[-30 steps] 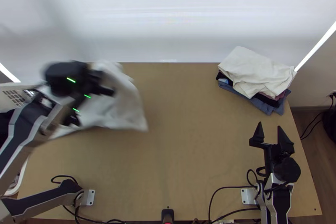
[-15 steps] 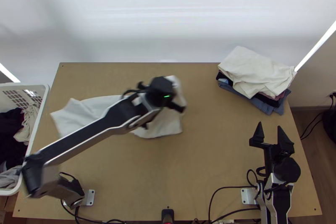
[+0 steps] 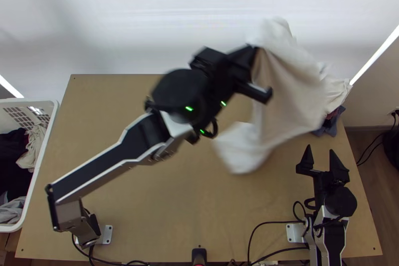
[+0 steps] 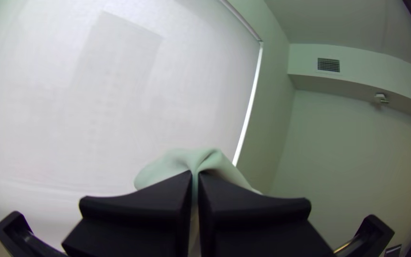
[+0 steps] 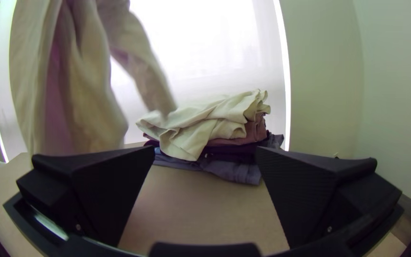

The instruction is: Fold the t-shirt

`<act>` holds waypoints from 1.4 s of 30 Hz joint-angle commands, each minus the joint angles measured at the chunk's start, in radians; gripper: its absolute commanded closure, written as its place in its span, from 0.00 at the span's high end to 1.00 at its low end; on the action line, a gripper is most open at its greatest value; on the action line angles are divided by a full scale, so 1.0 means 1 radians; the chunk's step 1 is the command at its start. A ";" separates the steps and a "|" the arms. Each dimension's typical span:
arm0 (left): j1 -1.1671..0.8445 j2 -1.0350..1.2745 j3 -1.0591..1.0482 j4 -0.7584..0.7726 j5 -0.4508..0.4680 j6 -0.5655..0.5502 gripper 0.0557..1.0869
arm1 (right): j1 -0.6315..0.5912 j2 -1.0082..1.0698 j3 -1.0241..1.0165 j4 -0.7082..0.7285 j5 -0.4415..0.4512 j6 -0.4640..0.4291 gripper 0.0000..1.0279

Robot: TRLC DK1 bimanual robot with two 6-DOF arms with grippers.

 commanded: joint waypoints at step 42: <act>1.298 -0.732 -1.323 -0.147 0.820 -0.099 0.96 | -0.005 -0.003 -0.010 -0.007 0.008 0.011 0.96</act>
